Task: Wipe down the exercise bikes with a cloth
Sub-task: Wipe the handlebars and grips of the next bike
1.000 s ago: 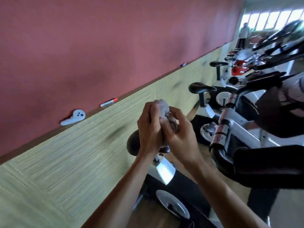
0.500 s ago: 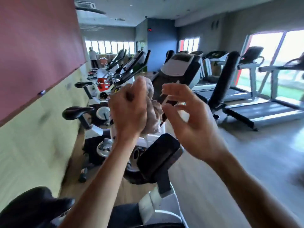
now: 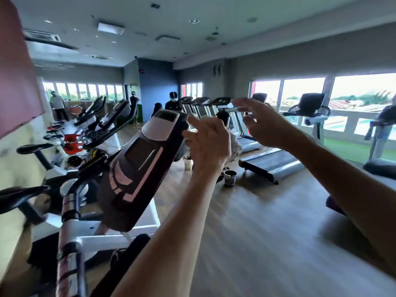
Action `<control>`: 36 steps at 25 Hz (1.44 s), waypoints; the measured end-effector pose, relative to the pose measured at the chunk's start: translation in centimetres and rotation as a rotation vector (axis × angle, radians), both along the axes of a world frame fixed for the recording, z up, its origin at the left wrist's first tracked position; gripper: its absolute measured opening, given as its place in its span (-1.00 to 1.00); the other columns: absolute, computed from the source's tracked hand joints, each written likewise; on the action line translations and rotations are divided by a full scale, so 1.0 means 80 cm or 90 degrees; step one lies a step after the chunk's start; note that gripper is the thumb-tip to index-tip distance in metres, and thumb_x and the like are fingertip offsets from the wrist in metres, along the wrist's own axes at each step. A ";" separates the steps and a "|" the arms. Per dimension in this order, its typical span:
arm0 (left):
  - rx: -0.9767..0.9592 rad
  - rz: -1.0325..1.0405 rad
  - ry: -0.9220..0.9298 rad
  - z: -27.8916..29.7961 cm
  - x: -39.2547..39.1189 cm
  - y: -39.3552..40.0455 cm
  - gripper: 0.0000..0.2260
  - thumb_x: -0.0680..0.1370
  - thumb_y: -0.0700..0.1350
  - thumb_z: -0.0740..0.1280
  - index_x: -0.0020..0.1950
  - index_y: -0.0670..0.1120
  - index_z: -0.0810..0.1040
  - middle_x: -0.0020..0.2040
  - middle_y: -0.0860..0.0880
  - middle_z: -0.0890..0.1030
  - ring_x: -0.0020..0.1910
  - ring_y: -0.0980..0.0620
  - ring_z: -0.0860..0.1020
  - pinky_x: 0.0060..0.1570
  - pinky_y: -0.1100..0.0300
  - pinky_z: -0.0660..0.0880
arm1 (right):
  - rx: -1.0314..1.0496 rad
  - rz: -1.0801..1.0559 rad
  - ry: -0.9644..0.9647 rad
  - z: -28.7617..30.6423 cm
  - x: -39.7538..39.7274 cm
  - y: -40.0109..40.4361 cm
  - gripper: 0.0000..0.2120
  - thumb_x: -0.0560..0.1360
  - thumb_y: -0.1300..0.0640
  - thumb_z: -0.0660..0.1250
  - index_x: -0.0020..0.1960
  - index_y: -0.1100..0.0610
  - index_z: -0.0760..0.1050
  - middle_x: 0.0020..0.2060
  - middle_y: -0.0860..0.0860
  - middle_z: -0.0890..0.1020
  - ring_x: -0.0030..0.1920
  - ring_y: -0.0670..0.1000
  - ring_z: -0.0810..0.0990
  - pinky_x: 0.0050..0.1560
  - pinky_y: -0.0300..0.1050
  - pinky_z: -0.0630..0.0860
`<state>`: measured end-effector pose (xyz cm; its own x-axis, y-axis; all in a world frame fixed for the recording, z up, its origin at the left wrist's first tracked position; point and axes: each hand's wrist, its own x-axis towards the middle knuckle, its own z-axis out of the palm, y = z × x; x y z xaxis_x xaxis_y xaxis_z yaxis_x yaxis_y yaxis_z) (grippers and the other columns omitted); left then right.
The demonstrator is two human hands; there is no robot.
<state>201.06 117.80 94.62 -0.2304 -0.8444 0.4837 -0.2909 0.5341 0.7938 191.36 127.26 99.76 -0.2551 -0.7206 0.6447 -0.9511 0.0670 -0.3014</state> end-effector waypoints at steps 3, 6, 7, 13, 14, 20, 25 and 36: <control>-0.158 -0.036 0.029 -0.025 0.013 0.014 -0.53 0.64 -0.01 -0.12 0.39 -0.21 0.36 0.37 -0.35 0.35 0.23 -0.39 0.37 0.17 -0.24 0.42 | 0.034 0.067 0.088 -0.001 -0.010 -0.014 -0.58 0.64 0.36 0.21 0.47 0.16 0.44 0.24 0.18 0.63 0.12 0.08 0.61 0.08 -0.30 0.45; -0.195 -0.111 -0.053 -0.030 0.019 0.002 -0.45 0.60 -0.12 -0.20 0.46 -0.41 0.21 0.36 -0.47 0.35 0.22 -0.43 0.45 0.20 -0.29 0.42 | 0.027 0.081 0.088 -0.001 -0.010 -0.019 -0.60 0.65 0.30 0.25 0.47 0.13 0.46 0.13 0.15 0.67 0.03 0.05 0.64 0.06 -0.12 0.51; -0.192 -0.097 -0.092 -0.028 0.022 0.002 -0.42 0.64 -0.04 -0.21 0.55 -0.38 0.10 0.45 -0.42 0.29 0.34 -0.39 0.40 0.33 -0.31 0.33 | 0.021 0.071 0.087 0.000 -0.008 -0.017 -0.60 0.65 0.29 0.26 0.47 0.13 0.46 0.11 0.11 0.67 -0.01 -0.08 0.63 0.02 -0.22 0.49; -0.379 0.039 -0.077 -0.038 0.010 -0.014 -0.39 0.62 0.23 0.11 0.36 -0.29 0.41 0.21 -0.25 0.54 0.18 -0.19 0.54 0.20 -0.05 0.50 | 0.029 0.027 0.041 0.000 0.007 -0.009 -0.54 0.61 0.42 0.19 0.46 0.14 0.47 -0.10 -0.04 0.62 -0.32 -0.46 0.47 -0.26 -0.54 0.31; -0.373 0.025 -0.036 -0.035 0.001 -0.016 -0.42 0.61 0.19 0.17 0.35 -0.29 0.41 0.22 -0.25 0.52 0.19 -0.20 0.53 0.18 -0.03 0.52 | 0.032 0.018 0.038 0.000 0.009 -0.009 -0.51 0.59 0.43 0.19 0.46 0.12 0.47 -0.02 -0.01 0.67 -0.27 -0.42 0.51 -0.21 -0.51 0.35; -0.332 0.071 0.006 -0.017 -0.011 0.002 -0.52 0.62 0.16 0.20 0.27 -0.24 0.49 0.01 -0.20 0.60 -0.08 -0.19 0.64 -0.31 0.02 0.54 | 0.058 -0.013 0.052 0.008 0.025 -0.006 -0.47 0.58 0.46 0.17 0.45 0.08 0.49 0.09 -0.05 0.61 -0.02 -0.04 0.56 -0.08 -0.42 0.39; -0.359 0.122 -0.095 -0.052 0.013 0.008 -0.60 0.64 0.14 0.19 0.12 -0.20 0.48 -0.08 -0.17 0.60 -0.22 -0.12 0.65 -0.43 0.11 0.50 | 0.103 -0.069 0.087 0.014 0.037 0.003 -0.35 0.50 0.52 0.20 0.51 0.07 0.41 -0.36 -0.15 0.42 -0.42 -0.16 0.33 -0.42 -0.44 0.33; -0.352 0.070 0.010 -0.037 -0.005 -0.002 -0.62 0.63 0.13 0.19 0.12 -0.19 0.48 -0.06 -0.17 0.58 -0.17 -0.14 0.63 -0.36 0.05 0.53 | 0.049 -0.026 0.132 0.035 0.033 -0.029 -0.70 0.54 0.35 0.39 0.22 0.13 0.66 0.08 0.02 0.71 -0.09 -0.17 0.56 -0.18 -0.66 0.28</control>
